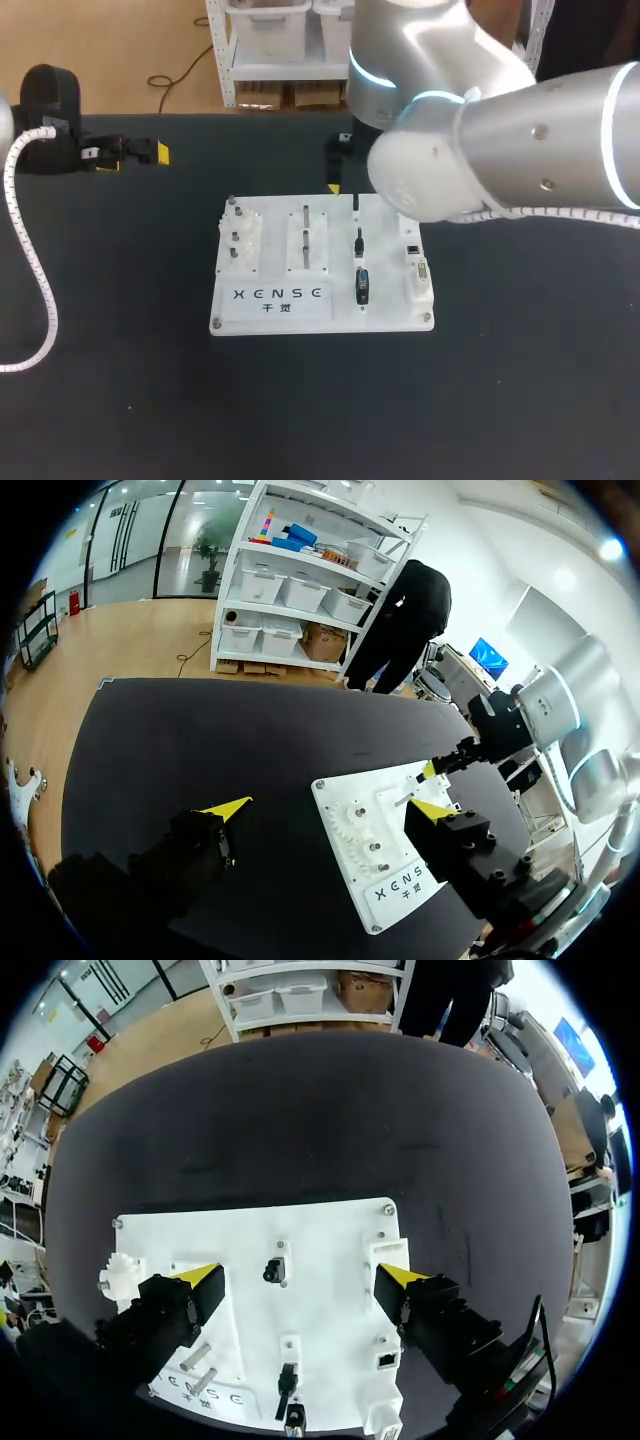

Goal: Insert the USB connector, Ethernet cable, and multi-pin plug into their matching sockets one by one.

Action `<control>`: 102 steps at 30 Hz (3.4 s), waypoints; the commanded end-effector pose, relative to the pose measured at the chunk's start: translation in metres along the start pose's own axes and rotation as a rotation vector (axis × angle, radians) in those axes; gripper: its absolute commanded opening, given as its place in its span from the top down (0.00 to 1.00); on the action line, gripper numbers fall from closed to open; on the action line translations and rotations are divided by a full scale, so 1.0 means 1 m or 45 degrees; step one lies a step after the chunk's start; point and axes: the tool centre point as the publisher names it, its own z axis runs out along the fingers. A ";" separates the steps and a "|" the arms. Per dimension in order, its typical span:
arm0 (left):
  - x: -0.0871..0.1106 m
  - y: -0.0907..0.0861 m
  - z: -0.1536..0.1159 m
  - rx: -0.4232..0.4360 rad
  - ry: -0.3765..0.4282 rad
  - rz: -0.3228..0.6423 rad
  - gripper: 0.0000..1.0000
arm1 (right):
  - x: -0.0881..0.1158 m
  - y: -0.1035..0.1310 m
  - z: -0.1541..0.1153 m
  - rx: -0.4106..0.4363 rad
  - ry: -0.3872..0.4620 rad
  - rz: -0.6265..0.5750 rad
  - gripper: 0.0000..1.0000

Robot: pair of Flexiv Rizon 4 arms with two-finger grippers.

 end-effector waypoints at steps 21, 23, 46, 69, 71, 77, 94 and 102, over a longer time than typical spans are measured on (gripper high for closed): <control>0.000 0.000 0.000 0.000 0.000 0.000 0.00 | 0.002 0.011 0.018 0.077 0.082 -0.049 0.56; 0.000 0.000 0.000 0.000 0.000 0.000 0.00 | 0.001 0.011 0.019 0.075 0.086 -0.047 0.56; 0.000 0.000 0.000 0.000 0.000 0.000 0.00 | 0.002 0.010 0.017 0.059 0.069 -0.066 1.00; 0.000 0.000 0.000 0.000 0.000 0.000 0.00 | 0.004 -0.039 -0.028 0.050 -0.039 -0.022 1.00; 0.000 0.000 0.000 0.000 0.000 0.000 0.00 | 0.006 -0.044 -0.029 0.055 -0.035 -0.018 1.00; 0.000 0.000 0.000 0.000 0.000 0.000 0.00 | 0.007 -0.051 -0.026 0.081 -0.037 -0.013 1.00; 0.000 0.000 0.000 0.000 0.000 0.000 0.00 | 0.006 -0.063 -0.012 0.134 -0.018 -0.003 1.00; 0.000 0.000 0.000 0.000 0.000 0.000 0.00 | 0.004 -0.064 -0.010 0.138 -0.018 0.009 1.00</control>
